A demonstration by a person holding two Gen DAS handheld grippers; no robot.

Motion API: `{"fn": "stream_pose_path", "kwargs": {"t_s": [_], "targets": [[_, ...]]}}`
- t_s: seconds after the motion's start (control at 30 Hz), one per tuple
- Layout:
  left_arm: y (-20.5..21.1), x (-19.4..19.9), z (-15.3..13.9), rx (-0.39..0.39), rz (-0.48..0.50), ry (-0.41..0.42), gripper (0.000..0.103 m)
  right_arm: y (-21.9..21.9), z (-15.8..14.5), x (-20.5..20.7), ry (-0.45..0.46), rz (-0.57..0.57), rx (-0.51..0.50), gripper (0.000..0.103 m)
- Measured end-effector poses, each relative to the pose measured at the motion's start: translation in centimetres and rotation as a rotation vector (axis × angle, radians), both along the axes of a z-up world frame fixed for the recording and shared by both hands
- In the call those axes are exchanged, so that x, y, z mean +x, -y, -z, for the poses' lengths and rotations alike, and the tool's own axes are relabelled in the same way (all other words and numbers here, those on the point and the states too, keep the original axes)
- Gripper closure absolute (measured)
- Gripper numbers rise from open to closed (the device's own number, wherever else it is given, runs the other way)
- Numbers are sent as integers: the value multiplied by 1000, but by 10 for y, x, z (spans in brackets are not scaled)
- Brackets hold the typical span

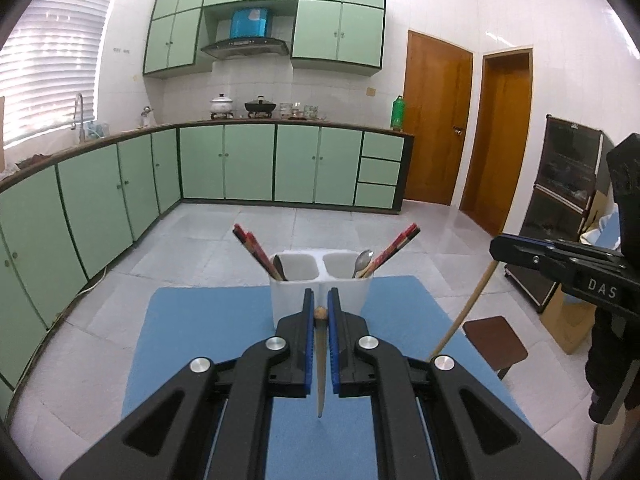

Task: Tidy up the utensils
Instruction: 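Lift both wooden chopsticks up to the white holder, then lower the wooden chopsticks into the holder and open both tools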

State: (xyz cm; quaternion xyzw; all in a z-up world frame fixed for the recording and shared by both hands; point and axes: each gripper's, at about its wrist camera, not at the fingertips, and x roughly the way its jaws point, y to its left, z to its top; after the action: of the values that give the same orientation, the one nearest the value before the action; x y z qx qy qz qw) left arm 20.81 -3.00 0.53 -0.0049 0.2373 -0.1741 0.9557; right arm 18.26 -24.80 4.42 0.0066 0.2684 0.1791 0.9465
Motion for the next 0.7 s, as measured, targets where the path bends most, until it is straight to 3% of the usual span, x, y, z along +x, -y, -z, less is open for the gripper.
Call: {"fn": "stream_pose_path", "kwargs": {"t_s": [0.2,0.4,0.53,0.7], "targets": [[3,12,-34,-23,9,75,97,-5,-38,19,91,-13,12,97],[9,39,-83,-52,-11,219,97,1,-88,59,206,31,42,97],[15,66,-99,-62,-32,280,97,8,-97,88,223,60,48,97],[25,105,-84,-49,-45,267,97,9,-79,120,198,86,13,97]]}}
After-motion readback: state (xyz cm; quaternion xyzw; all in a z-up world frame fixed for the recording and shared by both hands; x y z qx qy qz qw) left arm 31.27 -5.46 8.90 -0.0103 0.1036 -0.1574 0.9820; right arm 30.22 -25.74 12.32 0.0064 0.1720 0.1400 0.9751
